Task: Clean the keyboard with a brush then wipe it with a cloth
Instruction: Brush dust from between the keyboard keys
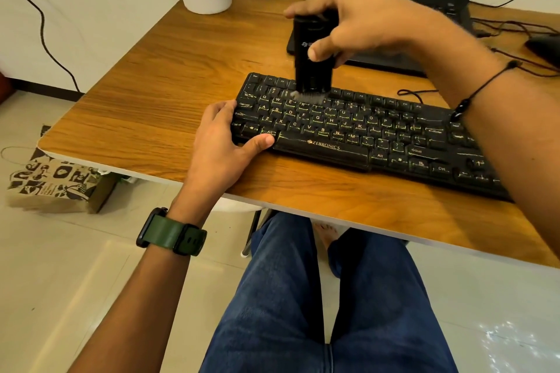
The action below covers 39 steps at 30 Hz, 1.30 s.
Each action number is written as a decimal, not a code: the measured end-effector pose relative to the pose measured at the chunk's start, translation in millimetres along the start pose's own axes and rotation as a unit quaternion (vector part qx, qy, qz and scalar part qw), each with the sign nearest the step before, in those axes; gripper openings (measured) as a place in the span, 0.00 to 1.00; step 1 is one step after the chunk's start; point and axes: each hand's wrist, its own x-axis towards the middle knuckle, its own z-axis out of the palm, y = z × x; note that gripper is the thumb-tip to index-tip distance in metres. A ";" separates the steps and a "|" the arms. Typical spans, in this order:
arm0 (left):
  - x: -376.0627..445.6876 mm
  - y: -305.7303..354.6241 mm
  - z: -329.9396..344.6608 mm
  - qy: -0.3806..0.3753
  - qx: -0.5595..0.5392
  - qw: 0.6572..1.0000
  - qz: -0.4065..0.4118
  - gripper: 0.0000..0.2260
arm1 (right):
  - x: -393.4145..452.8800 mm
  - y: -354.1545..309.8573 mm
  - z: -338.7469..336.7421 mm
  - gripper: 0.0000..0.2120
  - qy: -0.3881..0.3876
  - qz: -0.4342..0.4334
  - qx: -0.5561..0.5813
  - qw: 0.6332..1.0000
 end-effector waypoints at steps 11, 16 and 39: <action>-2.2 4.6 -1.3 0.002 0.003 1.000 -0.003 0.33 | 8.7 -15.2 20.8 0.31 0.039 -0.048 0.022 0.998; -1.6 4.1 -1.0 0.001 0.006 1.000 -0.004 0.35 | -6.8 3.0 7.0 0.30 0.016 -0.014 0.028 0.999; -1.4 3.4 0.5 0.011 0.005 1.000 -0.001 0.35 | -46.1 39.3 -21.0 0.30 0.045 0.017 0.062 0.997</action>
